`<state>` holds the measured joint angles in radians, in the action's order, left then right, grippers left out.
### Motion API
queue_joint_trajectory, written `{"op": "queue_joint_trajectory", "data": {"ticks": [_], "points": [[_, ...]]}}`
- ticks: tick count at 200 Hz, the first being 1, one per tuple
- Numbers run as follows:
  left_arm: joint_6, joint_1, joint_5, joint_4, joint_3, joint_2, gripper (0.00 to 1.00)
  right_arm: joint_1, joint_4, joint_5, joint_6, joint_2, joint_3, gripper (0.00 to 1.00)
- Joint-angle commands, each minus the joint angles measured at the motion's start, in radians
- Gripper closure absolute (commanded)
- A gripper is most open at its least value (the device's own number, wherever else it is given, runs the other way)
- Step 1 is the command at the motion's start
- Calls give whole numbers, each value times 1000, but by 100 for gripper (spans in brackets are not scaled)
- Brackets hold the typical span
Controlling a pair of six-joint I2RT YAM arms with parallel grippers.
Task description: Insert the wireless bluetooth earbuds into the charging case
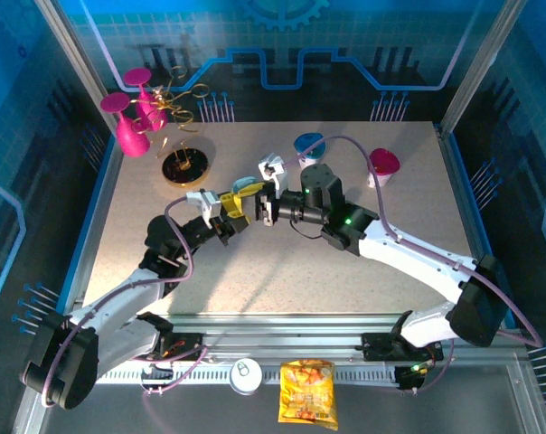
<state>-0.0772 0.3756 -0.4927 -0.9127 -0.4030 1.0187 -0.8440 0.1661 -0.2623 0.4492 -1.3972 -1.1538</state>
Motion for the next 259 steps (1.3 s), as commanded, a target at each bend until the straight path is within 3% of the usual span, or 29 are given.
{"op": "queue_joint_trajectory", "data": {"ticks": [1,113,205,235,259], "points": [[-3,-6,-17,-93,-4,-40,66,8,-79,78,-29,-20,-13,71],[-4,-5,-18,-99,1,-35,66,13,-45,120,-74,50,-4,56],[4,-6,-13,-98,10,-28,66,15,64,75,-92,126,49,51],[8,-6,-16,-100,10,-22,66,19,1,73,-96,112,14,65],[24,-6,-14,-101,15,-19,66,23,-147,72,-104,53,-87,76]]}}
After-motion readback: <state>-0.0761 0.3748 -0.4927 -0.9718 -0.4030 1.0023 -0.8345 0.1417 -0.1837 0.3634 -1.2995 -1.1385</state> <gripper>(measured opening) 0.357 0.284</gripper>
